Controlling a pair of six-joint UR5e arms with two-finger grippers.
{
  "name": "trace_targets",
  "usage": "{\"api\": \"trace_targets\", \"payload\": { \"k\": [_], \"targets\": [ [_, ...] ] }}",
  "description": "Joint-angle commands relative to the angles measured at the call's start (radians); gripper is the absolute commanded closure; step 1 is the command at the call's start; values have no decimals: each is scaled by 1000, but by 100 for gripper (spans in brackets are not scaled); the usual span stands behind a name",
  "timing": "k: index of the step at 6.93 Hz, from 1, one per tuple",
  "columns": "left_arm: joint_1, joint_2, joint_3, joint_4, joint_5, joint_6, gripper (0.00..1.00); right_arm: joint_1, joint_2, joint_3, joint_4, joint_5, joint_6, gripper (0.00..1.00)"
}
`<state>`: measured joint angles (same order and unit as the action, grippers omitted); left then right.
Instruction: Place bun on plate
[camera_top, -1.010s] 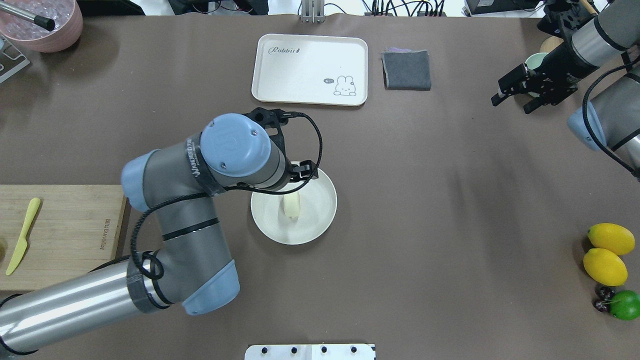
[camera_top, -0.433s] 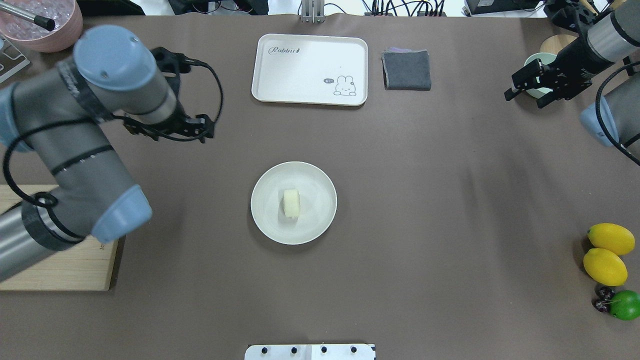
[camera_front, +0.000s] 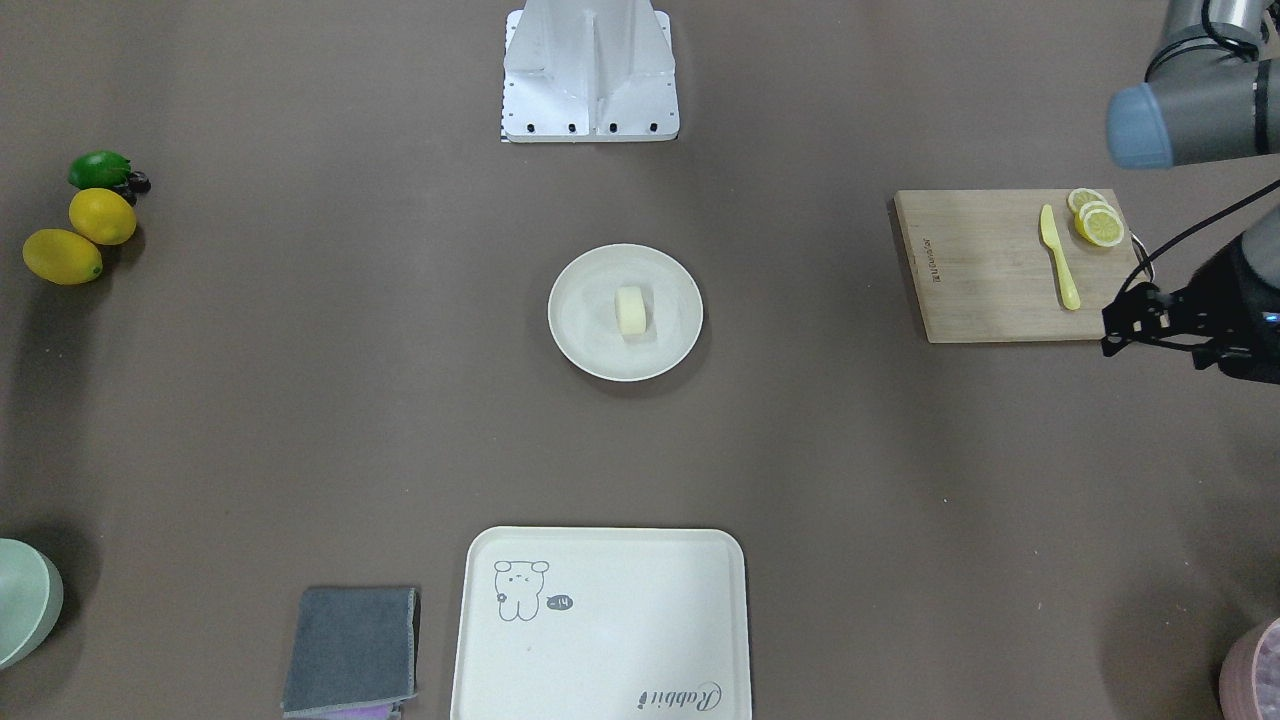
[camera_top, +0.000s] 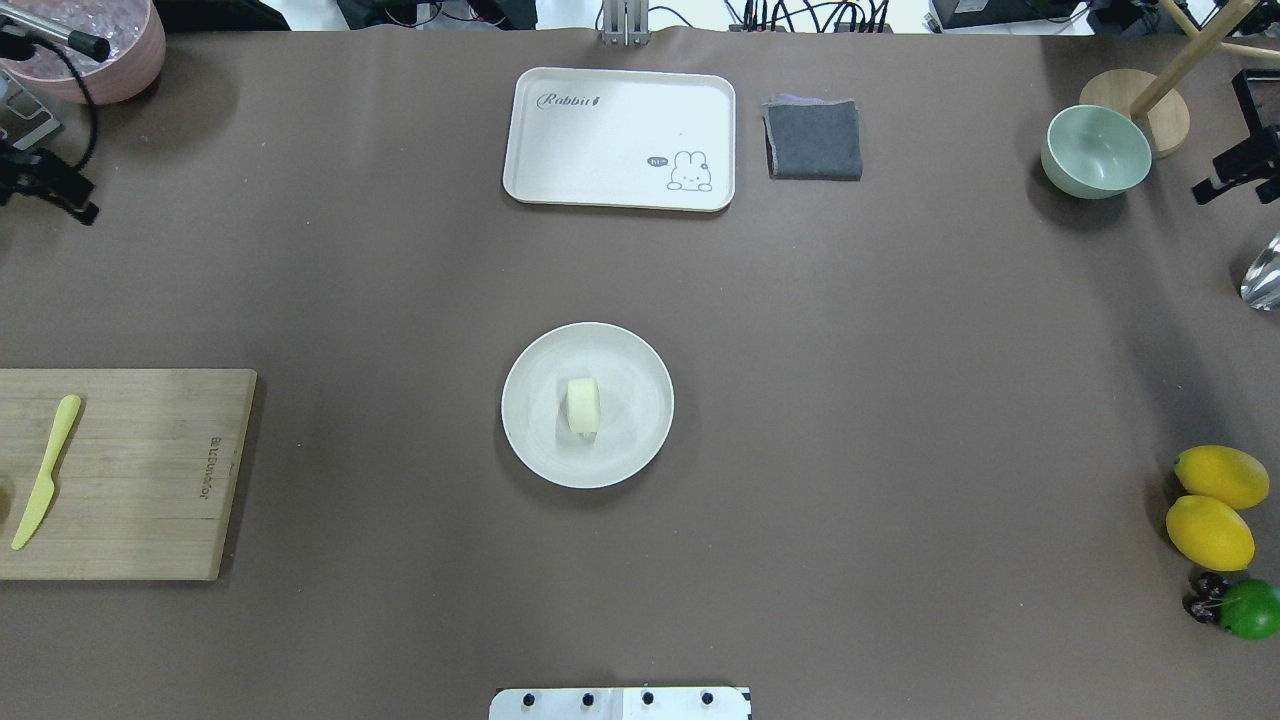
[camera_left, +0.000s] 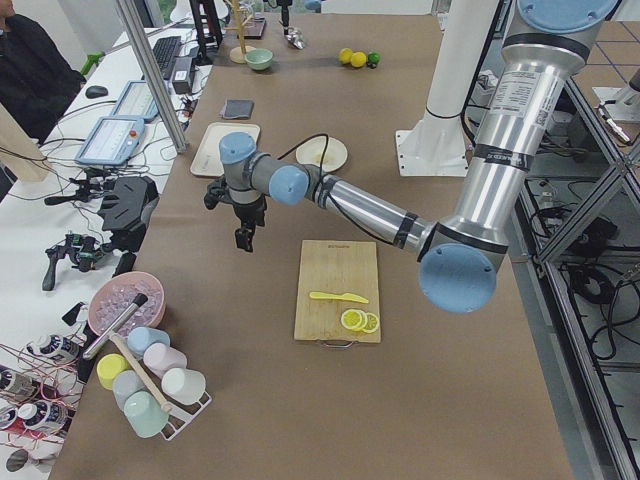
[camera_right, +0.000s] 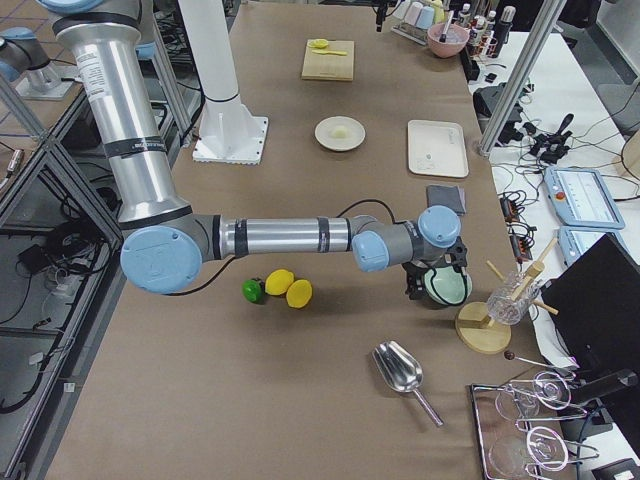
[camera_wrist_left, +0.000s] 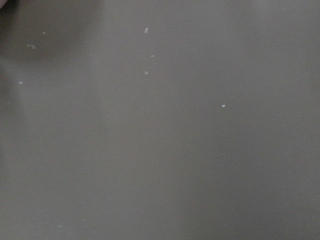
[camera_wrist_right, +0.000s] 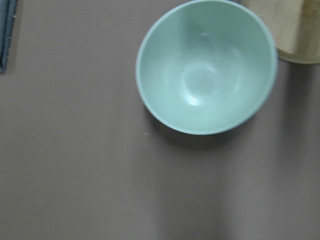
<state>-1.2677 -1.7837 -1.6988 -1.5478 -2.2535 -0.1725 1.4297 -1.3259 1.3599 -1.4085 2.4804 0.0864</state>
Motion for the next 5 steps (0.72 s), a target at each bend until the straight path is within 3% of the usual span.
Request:
{"api": "trace_targets", "payload": {
  "k": [1, 3, 5],
  "targets": [
    [-132, 125, -4, 8, -29, 243, 2, 117, -10, 62, -279, -150, -327, 0],
    [-134, 155, -9, 9, -32, 229, 2, 156, -13, 164, -421, -156, -407, 0],
    [-133, 151, -4, 2, -41, 144, 2, 167, -13, 209, -472, -176, -405, 0]
  ]
}}
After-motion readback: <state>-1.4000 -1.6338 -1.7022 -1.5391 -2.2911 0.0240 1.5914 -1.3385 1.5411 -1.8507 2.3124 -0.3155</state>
